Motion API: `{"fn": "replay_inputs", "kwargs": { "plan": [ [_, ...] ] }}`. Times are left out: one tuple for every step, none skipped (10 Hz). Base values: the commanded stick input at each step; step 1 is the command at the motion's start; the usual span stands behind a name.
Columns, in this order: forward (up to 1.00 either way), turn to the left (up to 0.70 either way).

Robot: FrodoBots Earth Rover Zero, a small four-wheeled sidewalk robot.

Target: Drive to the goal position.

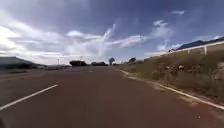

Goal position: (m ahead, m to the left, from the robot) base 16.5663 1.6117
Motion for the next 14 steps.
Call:
{"fn": "replay_inputs", "kwargs": {
  "plan": [
    [1.00, 0.00],
    [1.00, 0.00],
    [1.00, 0.00],
    [1.00, 0.00],
    [1.00, 0.00],
    [1.00, 0.00],
    [1.00, 0.00],
    [1.00, 0.00],
    [1.00, 0.00],
    [1.00, 0.00],
    [1.00, 0.00],
    [1.00, 0.00],
    [1.00, 0.00],
    [1.00, 0.00]
  ]
}}
